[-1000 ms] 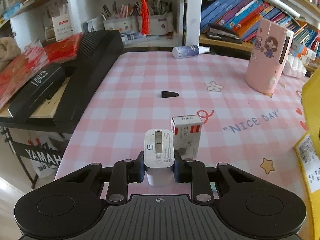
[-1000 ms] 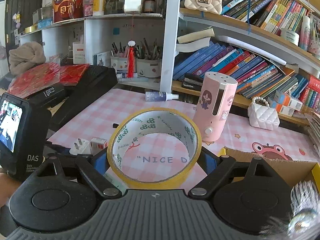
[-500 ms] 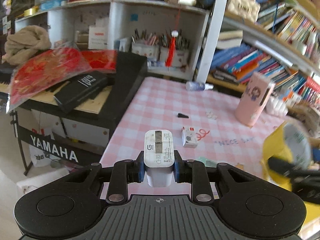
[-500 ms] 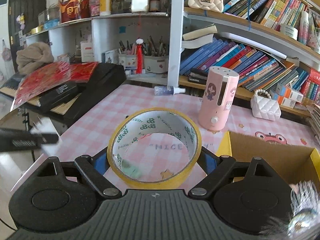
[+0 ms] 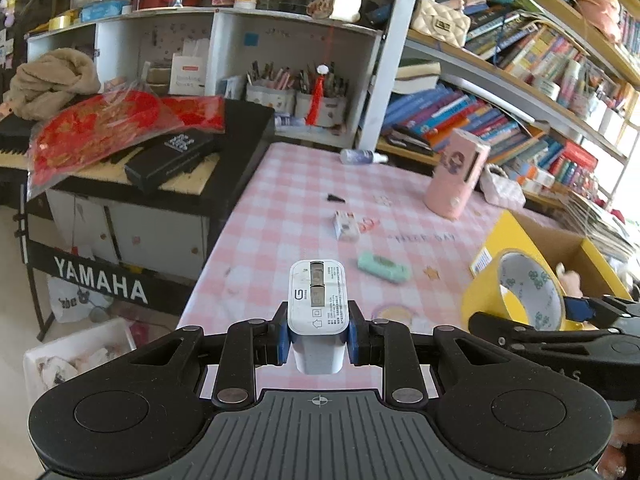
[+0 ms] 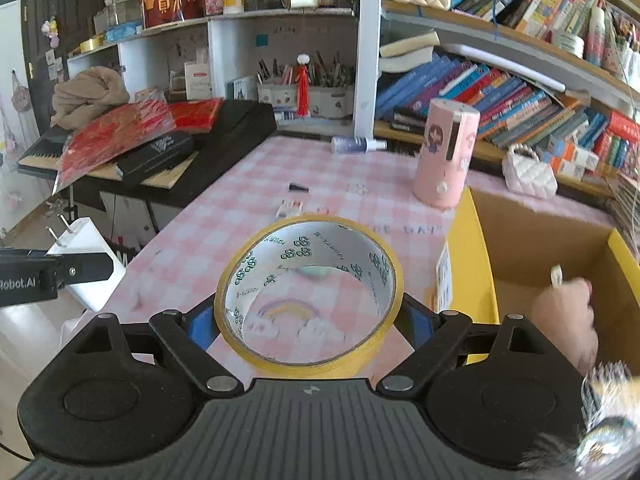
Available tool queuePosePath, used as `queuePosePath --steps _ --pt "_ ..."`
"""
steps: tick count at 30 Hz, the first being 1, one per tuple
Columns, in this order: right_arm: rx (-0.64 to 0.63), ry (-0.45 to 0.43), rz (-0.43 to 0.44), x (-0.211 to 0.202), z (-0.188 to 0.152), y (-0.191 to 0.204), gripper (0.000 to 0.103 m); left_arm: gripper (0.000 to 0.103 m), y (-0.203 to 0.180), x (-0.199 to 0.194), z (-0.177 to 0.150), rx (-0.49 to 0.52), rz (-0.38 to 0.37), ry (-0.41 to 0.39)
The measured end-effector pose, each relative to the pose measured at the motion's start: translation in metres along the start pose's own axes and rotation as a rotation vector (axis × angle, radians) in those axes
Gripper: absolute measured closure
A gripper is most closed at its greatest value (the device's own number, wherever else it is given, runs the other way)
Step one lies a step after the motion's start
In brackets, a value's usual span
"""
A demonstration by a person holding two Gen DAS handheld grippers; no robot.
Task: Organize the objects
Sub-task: 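Carry the tape roll and white plug with both tools over the yellow box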
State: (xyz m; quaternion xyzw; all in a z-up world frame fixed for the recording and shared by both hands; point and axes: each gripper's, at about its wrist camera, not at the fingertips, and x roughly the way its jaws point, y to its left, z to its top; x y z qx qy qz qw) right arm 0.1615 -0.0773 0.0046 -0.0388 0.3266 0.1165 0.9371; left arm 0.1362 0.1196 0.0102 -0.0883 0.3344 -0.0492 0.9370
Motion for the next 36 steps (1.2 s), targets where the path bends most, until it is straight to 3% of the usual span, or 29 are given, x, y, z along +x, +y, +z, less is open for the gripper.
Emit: queuePosePath --steps 18,25,36 --pt "0.066 0.059 -0.051 -0.075 -0.081 0.033 0.015 0.078 -0.007 -0.062 -0.073 0.065 -0.069 0.076" --pt "0.149 0.099 -0.111 -0.100 -0.116 0.022 0.015 0.078 -0.030 -0.066 -0.089 0.148 -0.147 0.116" --pt "0.291 0.114 -0.256 -0.131 -0.145 -0.016 0.015 0.078 -0.076 -0.058 -0.096 0.274 -0.282 0.152"
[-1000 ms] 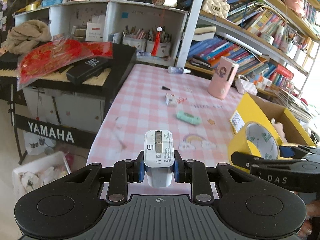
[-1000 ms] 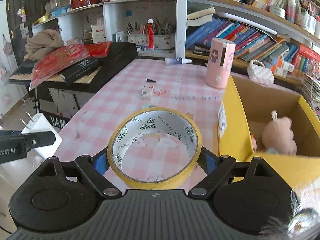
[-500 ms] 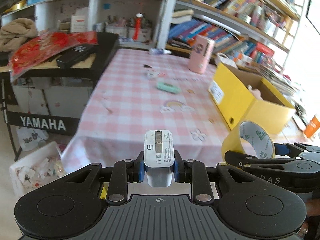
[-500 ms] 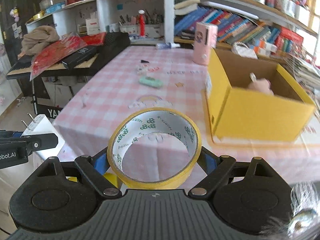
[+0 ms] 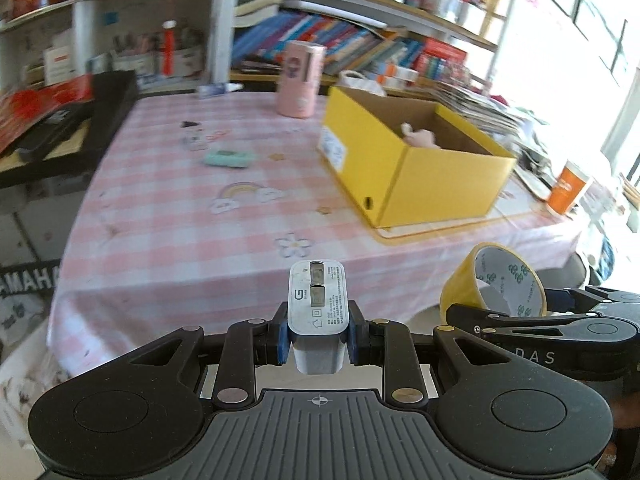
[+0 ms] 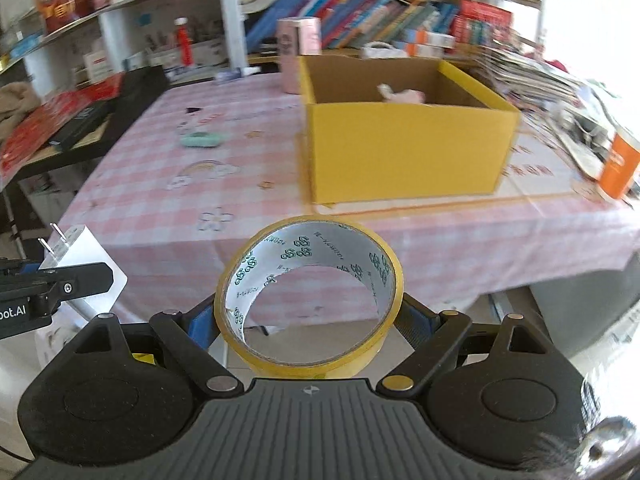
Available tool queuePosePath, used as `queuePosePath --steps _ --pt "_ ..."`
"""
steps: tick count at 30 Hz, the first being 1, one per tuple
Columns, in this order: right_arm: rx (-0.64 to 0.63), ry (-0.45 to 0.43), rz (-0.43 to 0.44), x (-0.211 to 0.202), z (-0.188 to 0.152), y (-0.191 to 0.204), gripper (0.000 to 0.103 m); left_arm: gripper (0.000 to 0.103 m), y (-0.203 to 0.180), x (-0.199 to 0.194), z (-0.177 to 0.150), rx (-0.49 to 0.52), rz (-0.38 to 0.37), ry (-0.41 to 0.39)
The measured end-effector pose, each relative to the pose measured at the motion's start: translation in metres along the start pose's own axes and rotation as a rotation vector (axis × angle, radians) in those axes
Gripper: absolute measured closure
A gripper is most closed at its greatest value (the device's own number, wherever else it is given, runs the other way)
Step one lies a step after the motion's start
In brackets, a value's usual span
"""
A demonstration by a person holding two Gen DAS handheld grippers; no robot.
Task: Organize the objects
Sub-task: 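Carry the tape roll and white plug with both tools over the yellow box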
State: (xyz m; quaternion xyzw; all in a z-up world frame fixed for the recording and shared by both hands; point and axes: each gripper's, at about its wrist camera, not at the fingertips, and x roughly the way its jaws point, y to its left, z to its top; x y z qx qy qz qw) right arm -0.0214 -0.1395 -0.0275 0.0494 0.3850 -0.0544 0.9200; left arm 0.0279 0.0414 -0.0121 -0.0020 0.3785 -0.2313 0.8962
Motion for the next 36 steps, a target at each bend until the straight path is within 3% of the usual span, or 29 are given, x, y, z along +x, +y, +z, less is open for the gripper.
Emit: queuePosePath --steps 14,36 --pt "0.104 -0.001 -0.085 -0.004 0.000 -0.045 0.015 0.078 -0.037 0.024 0.020 0.089 -0.077 0.013" --pt "0.089 0.000 -0.103 0.017 0.033 -0.095 0.015 0.078 -0.076 0.054 0.054 0.078 -0.103 -0.037"
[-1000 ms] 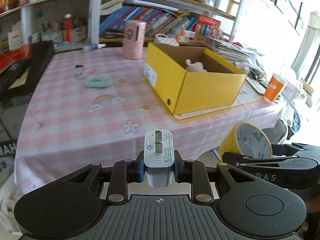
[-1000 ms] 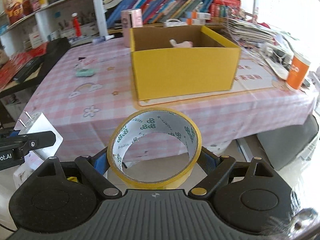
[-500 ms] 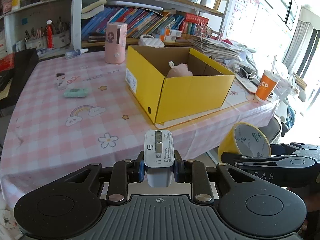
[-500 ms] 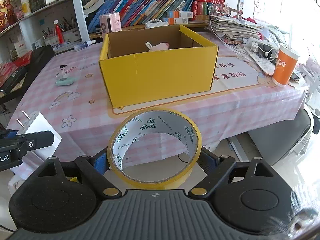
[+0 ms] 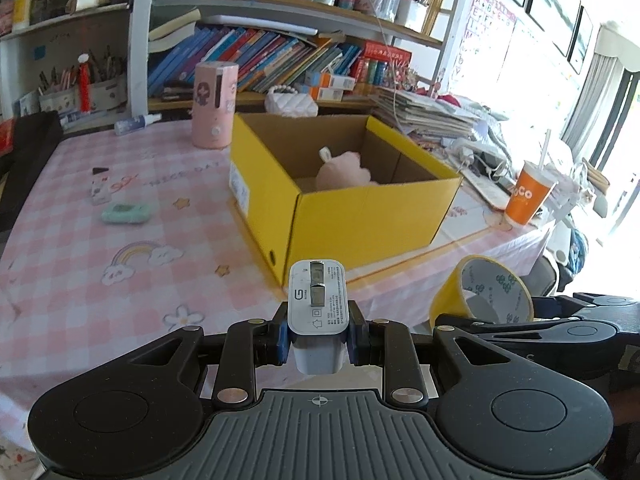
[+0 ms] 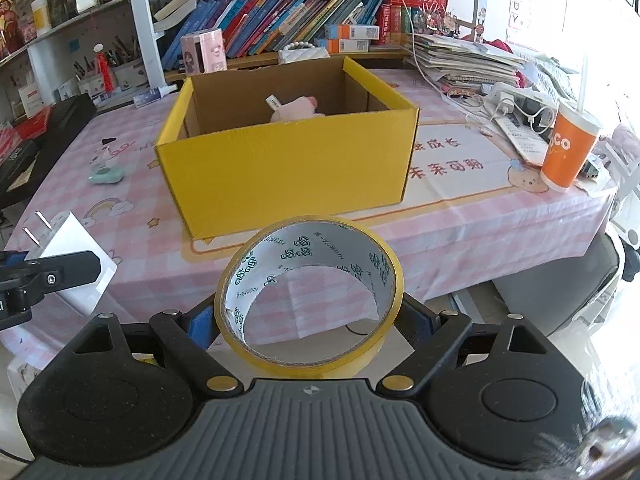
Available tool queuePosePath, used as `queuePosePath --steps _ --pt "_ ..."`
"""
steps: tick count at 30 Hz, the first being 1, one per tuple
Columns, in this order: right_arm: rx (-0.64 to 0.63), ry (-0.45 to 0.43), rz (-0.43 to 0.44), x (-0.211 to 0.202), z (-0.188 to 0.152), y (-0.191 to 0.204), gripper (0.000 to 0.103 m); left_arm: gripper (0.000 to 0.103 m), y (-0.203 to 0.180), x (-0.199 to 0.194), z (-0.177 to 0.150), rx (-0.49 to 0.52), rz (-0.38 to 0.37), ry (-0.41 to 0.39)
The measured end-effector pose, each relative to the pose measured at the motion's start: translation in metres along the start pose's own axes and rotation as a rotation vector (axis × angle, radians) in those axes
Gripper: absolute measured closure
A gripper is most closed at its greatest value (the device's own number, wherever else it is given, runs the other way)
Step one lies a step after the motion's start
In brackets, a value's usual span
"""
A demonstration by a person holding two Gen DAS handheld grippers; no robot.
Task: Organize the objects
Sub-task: 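Carry the tape roll and white plug with both tools over the yellow box, then open the right tool dropping the tape while the left tool releases the plug into the box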
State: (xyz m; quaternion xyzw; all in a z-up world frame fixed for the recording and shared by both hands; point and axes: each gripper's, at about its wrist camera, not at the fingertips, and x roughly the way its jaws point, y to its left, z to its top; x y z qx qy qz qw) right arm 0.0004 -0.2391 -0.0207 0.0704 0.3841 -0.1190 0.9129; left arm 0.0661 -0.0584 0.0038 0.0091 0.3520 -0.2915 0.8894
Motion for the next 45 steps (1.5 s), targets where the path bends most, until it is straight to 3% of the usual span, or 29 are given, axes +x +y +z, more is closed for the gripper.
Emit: queuePosePath --steps 10,22,45 --pt "-0.036 -0.080 0.016 0.005 0.035 -0.024 0.016 0.078 -0.018 0.012 0.033 0.003 -0.012 -0.091" --pt "-0.101 -0.200 0.083 0.028 0.102 -0.046 0.016 0.078 -0.032 0.043 0.088 0.011 0.061 -0.191" --pt "-0.437 -0.209 0.187 0.126 0.171 -0.031 0.015 0.078 -0.024 0.138 0.118 0.006 0.252 -0.070"
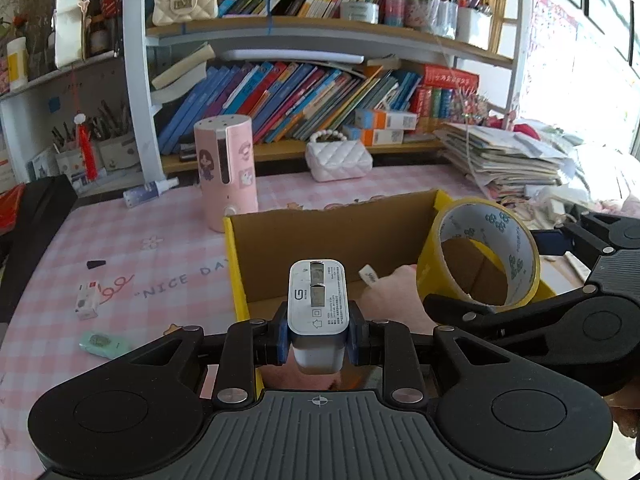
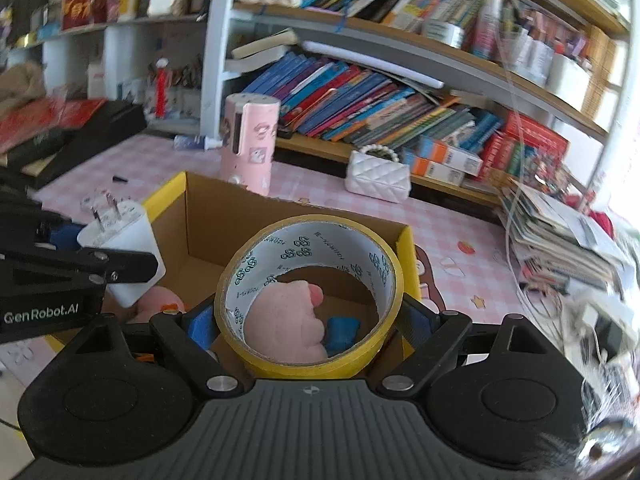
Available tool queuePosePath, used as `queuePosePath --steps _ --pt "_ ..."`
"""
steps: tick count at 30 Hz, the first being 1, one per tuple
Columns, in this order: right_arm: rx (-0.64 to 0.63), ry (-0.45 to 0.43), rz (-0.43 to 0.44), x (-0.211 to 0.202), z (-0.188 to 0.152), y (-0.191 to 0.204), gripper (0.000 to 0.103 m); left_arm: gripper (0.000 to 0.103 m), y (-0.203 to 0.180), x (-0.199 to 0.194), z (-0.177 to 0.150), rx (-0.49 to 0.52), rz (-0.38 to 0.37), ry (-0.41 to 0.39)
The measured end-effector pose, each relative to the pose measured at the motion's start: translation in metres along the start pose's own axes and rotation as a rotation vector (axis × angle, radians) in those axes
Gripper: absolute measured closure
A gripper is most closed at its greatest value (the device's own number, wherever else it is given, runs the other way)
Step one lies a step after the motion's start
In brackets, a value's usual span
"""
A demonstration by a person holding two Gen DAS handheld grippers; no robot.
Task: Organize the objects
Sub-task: 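Open the right tool dropping the tape while the left tool releases the plug into the box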
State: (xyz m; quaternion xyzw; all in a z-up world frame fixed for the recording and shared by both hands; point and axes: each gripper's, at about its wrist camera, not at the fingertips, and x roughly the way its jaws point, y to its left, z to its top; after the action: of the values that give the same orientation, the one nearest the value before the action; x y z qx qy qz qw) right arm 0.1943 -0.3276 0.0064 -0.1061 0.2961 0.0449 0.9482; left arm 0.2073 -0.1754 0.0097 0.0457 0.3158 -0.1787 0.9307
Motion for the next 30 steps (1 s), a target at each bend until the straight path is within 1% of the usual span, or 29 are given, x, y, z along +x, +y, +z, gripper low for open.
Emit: queuePosePath --steps 11,15,16,17,20,22,23,24,26,28,30 --pt "-0.155 0.060 0.074 0.043 -0.002 0.011 0.015 0.078 0.002 0.032 0.006 0.008 0.025 0.061" --pt "-0.168 0.085 0.104 0.053 -0.001 0.011 0.015 0.078 0.001 0.041 0.006 0.012 0.022 0.089" --pt "-0.166 0.090 0.108 0.055 0.000 0.011 0.015 0.078 0.000 0.043 0.006 0.012 0.023 0.090" --pt "-0.164 0.100 0.114 0.056 0.001 0.010 0.015 0.074 0.000 0.043 0.006 0.013 0.030 0.083" --pt "-0.165 0.120 0.147 0.058 0.002 0.010 0.015 0.073 -0.001 0.043 0.009 0.011 0.023 0.075" --pt "-0.168 0.125 0.147 0.058 0.002 0.010 0.015 0.062 -0.003 0.042 0.010 0.017 0.026 0.069" --pt "-0.165 0.128 0.149 0.058 0.002 0.010 0.014 0.054 -0.004 0.041 0.010 0.018 0.027 0.062" --pt "-0.161 0.130 0.153 0.057 0.002 0.010 0.014 0.048 -0.004 0.040 0.010 0.019 0.025 0.055" --pt "-0.156 0.136 0.150 0.057 0.001 0.009 0.014 0.040 -0.005 0.038 0.010 0.020 0.023 0.049" --pt "-0.157 0.128 0.140 0.055 0.001 0.010 0.012 0.036 -0.007 0.033 0.010 0.023 0.022 0.037" --pt "-0.151 0.121 0.138 0.051 0.001 0.008 0.012 0.028 -0.007 0.027 0.010 0.017 0.023 0.022"
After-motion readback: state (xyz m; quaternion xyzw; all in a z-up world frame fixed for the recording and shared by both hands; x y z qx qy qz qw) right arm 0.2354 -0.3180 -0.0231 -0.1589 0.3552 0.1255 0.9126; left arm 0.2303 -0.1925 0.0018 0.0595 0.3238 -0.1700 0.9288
